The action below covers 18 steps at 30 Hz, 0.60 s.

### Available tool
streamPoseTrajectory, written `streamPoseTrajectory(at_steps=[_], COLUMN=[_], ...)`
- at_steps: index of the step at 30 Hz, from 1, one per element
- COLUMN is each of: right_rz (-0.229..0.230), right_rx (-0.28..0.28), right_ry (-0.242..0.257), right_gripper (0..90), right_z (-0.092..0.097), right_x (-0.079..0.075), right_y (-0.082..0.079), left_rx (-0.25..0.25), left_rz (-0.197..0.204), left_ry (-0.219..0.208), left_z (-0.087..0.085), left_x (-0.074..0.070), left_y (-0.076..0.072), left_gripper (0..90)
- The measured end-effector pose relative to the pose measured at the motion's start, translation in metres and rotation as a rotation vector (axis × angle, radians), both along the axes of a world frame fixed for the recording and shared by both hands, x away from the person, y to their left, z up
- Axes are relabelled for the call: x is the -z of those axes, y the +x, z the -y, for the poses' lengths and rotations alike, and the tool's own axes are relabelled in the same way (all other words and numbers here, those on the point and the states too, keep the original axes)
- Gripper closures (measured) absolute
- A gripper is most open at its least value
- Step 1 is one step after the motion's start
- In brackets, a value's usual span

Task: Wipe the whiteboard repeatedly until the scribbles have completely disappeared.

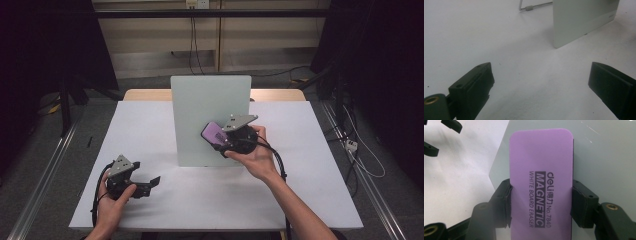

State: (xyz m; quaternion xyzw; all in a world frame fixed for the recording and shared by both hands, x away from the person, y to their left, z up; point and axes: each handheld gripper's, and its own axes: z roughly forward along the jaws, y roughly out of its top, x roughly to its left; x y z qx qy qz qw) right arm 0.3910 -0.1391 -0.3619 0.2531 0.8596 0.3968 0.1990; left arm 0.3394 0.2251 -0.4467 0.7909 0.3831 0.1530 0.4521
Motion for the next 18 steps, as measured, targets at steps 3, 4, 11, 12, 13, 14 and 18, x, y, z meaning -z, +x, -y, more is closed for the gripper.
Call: streamPoseTrajectory(at_steps=[3,4,11,12,13,14,18], right_rz=[-0.008,-0.011,-0.028,-0.034,-0.037,-0.038,-0.052], right_rx=[-0.009,-0.01,-0.028,-0.031,-0.032,-0.033,-0.04], right_ry=[0.037,0.039,0.044,0.052,0.055,0.055,0.062], right_gripper=[42.1,42.1,42.1,42.1,42.1,42.1,42.1], right_z=[0.004,0.005,0.01,0.011,0.013,0.014,0.018], right_x=[-0.001,-0.001,0.002,0.002,0.003,0.003,0.003], right_y=[-0.002,-0.003,-0.011,-0.012,-0.013,-0.014,-0.016], left_rx=[0.008,0.008,0.011,0.009,0.009,0.008,0.008], left_rz=[0.004,0.005,0.011,0.009,0.008,0.007,0.012], left_ry=[0.011,0.013,0.017,0.019,0.018,0.019,0.022], left_z=[0.0,0.0,0.003,0.003,0.003,0.003,0.003], left_x=[-0.001,-0.001,-0.002,-0.002,-0.002,-0.002,-0.002], left_y=[0.0,0.0,-0.001,-0.002,-0.002,-0.002,-0.002], left_gripper=[5.7,5.7,5.7,5.7,5.7,5.7,5.7])
